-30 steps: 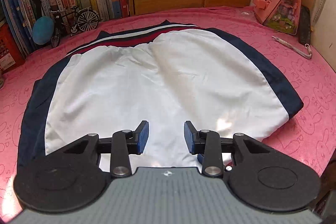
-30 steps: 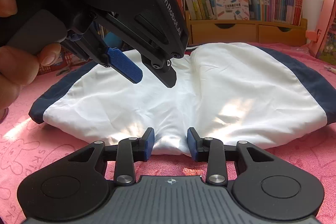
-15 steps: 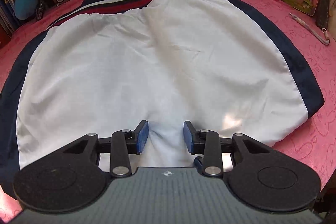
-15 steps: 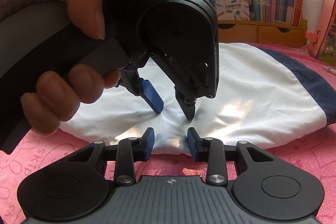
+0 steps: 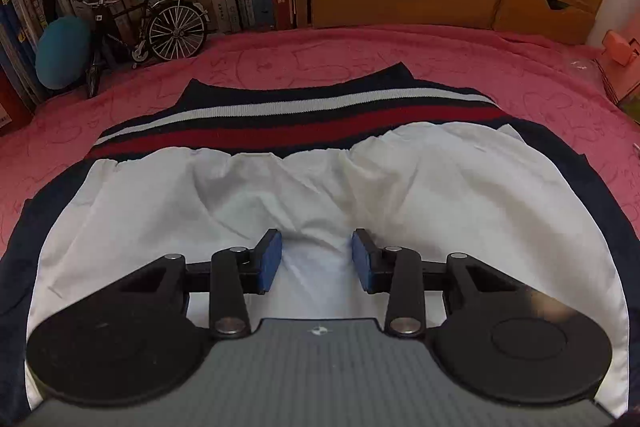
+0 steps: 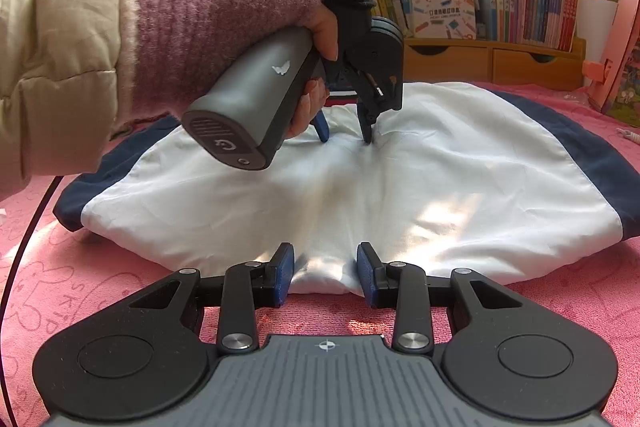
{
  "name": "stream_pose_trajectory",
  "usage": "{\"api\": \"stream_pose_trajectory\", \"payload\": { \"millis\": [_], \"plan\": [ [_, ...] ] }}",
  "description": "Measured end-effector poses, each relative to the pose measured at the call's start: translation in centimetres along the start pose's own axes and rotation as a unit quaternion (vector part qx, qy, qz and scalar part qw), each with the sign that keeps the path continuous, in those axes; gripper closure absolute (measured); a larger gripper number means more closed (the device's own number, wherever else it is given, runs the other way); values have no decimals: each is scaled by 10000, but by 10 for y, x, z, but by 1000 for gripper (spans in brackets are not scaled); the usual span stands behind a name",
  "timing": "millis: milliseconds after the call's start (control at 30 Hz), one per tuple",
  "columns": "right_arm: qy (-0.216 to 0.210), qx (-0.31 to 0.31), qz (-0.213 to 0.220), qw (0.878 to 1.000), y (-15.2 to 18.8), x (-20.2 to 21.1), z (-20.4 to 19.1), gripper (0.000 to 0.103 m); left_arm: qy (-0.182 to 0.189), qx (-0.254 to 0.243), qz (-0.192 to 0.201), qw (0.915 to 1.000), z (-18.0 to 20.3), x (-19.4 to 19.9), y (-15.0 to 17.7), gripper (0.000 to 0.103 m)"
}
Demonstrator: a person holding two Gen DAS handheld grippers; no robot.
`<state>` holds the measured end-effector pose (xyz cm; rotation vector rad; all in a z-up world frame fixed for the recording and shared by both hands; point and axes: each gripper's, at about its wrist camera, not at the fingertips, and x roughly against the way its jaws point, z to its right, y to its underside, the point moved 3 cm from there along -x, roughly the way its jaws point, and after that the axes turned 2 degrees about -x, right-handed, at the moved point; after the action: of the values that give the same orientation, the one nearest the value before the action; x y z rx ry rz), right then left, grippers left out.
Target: Fold clothes
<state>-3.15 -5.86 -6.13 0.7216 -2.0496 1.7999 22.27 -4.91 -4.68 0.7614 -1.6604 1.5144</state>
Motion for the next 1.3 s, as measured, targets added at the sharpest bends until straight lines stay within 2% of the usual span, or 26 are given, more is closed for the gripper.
{"api": "stream_pose_trajectory", "payload": {
  "millis": [133,333,400,533,600,700,800,933,1000,1100,1300],
  "plan": [
    [4,23,-4,10000,0,0,0,68,-64,185,367,9991,-6,-17,-14,63],
    [-14,46,-10,10000,0,0,-1,68,-414,-57,528,9977,2,-21,-30,63],
    [-14,49,-11,10000,0,0,0,68,-420,-63,525,9977,1,-12,-30,62],
    [-2,60,-12,10000,0,0,0,68,48,-175,293,9994,-3,19,-7,59],
    [-1,59,-11,10000,0,0,0,68,168,-299,428,9985,-10,44,15,59],
    [-1,58,-11,10000,-1,1,-1,68,550,-550,615,9951,-12,83,54,59],
    [2,61,-9,10000,0,1,-1,68,733,-726,310,9942,-9,101,88,59],
    [2,51,-7,10000,0,1,-2,68,814,-878,-253,9925,-3,102,118,59],
    [2,47,-6,10000,-1,0,-1,68,831,-918,-394,9915,-2,97,125,59],
    [1,43,-4,10000,0,1,-1,68,769,-942,-458,9915,0,87,129,59],
    [7,41,-2,10000,0,0,-2,68,616,-942,-344,9931,5,71,121,57]
  ]
}}
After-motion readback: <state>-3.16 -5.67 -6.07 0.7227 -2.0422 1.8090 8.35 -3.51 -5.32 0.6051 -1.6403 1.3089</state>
